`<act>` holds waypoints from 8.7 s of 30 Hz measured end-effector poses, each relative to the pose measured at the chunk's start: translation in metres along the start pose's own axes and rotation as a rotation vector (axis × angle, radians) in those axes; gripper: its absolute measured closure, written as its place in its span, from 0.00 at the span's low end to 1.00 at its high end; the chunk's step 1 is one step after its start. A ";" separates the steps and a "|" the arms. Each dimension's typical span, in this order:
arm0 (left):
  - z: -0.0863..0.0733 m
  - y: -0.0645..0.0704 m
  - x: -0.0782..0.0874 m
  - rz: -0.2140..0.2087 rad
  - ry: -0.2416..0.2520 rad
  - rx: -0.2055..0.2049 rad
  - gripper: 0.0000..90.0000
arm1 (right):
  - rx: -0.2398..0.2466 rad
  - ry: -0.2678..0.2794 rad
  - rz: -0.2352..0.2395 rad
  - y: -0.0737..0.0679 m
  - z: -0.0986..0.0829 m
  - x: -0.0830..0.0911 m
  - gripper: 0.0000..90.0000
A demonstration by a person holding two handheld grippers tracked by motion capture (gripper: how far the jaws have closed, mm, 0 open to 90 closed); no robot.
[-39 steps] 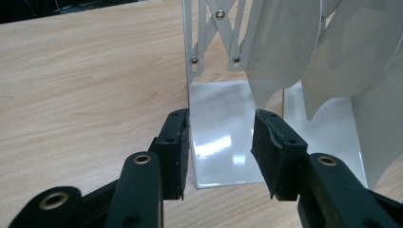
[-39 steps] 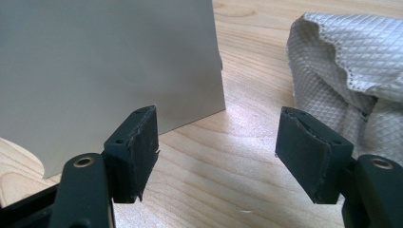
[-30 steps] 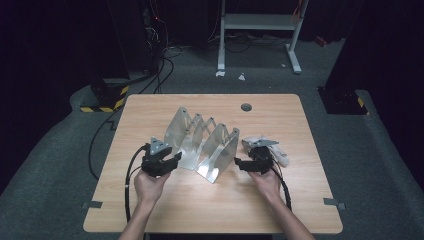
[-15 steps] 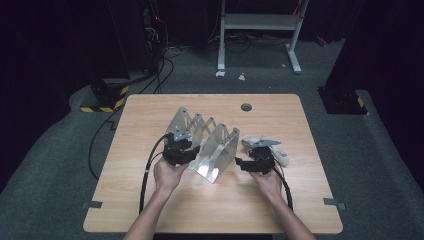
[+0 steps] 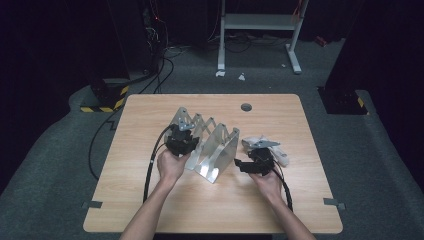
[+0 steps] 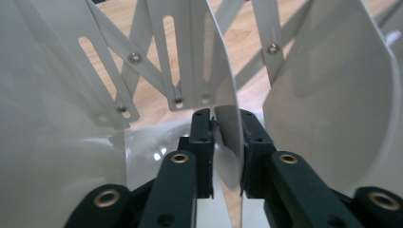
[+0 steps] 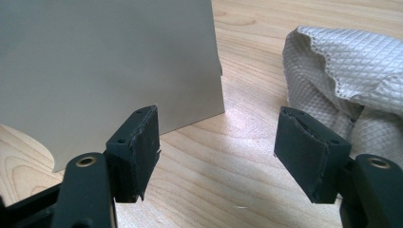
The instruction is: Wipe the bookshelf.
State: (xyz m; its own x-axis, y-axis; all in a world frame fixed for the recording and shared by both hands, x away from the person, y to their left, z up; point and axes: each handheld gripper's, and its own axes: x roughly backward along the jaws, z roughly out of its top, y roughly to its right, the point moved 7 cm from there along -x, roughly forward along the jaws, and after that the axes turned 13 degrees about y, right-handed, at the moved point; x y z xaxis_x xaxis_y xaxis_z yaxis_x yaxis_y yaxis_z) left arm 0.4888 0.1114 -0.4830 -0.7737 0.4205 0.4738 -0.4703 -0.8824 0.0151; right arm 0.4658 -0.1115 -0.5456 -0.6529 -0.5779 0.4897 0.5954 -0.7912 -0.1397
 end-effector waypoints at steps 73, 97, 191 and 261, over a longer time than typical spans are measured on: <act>0.019 0.060 -0.010 -0.166 0.018 -0.071 0.79 | 0.022 0.020 0.032 -0.007 -0.017 0.021 0.34; -0.062 -0.042 0.028 0.111 -0.048 0.087 0.57 | 0.041 0.029 -0.065 -0.017 -0.014 0.001 0.47; -0.085 -0.050 -0.012 0.116 -0.056 0.121 0.65 | -0.054 0.014 -0.234 0.083 -0.015 -0.007 0.93; -0.130 -0.058 0.048 0.197 0.000 0.095 0.44 | 0.032 0.017 -0.257 0.070 -0.059 0.059 0.45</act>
State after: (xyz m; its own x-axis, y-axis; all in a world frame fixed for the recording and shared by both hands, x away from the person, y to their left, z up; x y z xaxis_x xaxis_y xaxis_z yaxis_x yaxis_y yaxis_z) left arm 0.4233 0.2107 -0.5758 -0.8470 0.2377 0.4755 -0.2674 -0.9636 0.0054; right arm 0.4411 -0.2126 -0.5777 -0.7920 -0.3624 0.4912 0.4234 -0.9058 0.0144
